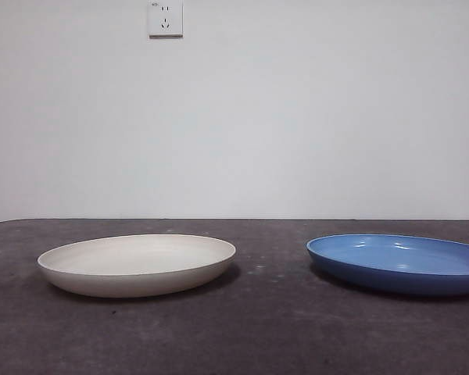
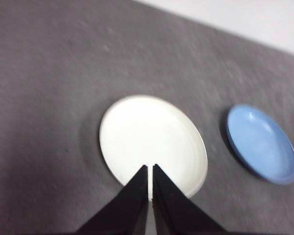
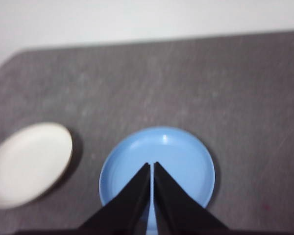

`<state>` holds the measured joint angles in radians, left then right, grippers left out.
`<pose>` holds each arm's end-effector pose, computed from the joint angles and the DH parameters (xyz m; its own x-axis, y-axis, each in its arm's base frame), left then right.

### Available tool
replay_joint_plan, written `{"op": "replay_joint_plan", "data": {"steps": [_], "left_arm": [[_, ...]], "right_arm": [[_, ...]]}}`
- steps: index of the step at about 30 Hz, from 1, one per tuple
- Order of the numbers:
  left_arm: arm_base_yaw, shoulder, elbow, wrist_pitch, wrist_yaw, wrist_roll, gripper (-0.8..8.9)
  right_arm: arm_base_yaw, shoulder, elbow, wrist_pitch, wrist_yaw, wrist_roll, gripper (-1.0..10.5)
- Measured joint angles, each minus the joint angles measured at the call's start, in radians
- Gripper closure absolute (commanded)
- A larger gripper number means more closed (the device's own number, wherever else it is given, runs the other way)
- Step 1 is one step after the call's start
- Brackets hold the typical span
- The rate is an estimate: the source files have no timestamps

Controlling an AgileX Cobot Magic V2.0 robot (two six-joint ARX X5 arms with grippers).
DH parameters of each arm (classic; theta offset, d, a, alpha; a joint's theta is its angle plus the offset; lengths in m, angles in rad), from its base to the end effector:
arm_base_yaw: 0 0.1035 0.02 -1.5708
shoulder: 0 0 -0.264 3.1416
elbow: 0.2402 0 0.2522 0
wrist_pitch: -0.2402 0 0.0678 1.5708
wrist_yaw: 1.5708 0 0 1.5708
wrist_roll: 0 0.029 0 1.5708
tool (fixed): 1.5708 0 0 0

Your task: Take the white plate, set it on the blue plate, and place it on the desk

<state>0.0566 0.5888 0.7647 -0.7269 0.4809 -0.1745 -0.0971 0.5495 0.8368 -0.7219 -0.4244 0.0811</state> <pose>0.1114 -0.0071 0.3031 0.7803 -0.4191 -0.4642 0.2474 0.8885 -0.3864 0.0989 0.0024 0.3287 0.8626 0.3297 -0.3837 -0.2485 0.9368 0.2463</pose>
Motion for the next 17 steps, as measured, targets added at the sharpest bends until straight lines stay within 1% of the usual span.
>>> {"op": "replay_joint_plan", "data": {"steps": [6,9,14,17], "left_arm": [[-0.068,0.139,0.097,-0.158,0.014,0.113,7.99],[-0.116,0.172,0.119,-0.193,0.026,0.151,7.99],[-0.183,0.183,0.121,-0.218,0.048,0.176,7.99],[-0.205,0.183,0.121,-0.224,0.048,0.189,7.98]], "right_arm": [[0.06,0.133,0.135,-0.192,-0.024,-0.092,9.4],[0.106,0.178,0.164,-0.283,-0.027,-0.129,9.4],[0.185,0.232,0.169,-0.407,-0.026,-0.174,9.4],[0.218,0.237,0.169,-0.426,-0.021,-0.183,9.4]]}}
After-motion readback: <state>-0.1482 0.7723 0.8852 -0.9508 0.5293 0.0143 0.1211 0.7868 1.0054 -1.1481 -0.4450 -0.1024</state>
